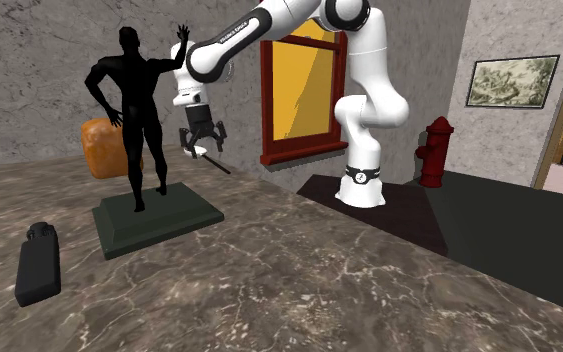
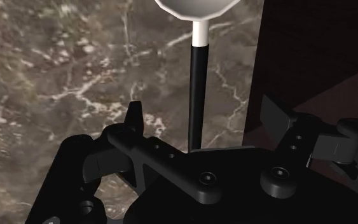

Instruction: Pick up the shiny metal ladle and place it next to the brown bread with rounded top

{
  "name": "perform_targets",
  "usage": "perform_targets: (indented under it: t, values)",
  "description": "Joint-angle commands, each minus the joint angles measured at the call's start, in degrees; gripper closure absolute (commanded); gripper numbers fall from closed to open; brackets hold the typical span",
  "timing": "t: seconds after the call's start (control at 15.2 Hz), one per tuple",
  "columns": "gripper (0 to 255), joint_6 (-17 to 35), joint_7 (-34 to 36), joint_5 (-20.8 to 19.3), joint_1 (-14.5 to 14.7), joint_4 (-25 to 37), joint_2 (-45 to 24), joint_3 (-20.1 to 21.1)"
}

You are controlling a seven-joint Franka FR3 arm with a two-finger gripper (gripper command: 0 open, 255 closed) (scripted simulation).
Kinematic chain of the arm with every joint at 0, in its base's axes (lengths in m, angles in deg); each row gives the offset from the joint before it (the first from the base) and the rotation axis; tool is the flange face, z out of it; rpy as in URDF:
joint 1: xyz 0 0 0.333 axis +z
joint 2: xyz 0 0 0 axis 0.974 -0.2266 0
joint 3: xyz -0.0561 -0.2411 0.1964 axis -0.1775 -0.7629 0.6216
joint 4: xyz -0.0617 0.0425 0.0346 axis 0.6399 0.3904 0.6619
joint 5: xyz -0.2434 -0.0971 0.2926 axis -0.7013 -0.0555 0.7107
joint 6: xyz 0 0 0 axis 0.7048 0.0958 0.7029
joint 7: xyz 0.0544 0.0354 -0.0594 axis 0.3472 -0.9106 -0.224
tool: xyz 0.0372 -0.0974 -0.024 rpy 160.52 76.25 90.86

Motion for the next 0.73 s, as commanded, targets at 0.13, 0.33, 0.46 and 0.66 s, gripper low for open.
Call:
perform_targets:
  t: [0.13,0.33,0.46,0.66]
  values:
    - [0,-5.8,1.2,-1.9,0.2,4.4,2.0,-0.8]
    - [0,-5.8,1.3,-1.9,0.2,4.4,2.0,-0.8]
    - [0,-5.8,1.2,-1.9,0.2,4.4,2.0,-0.8]
    - [0,-5.8,1.2,-1.9,0.2,4.4,2.0,-0.8]
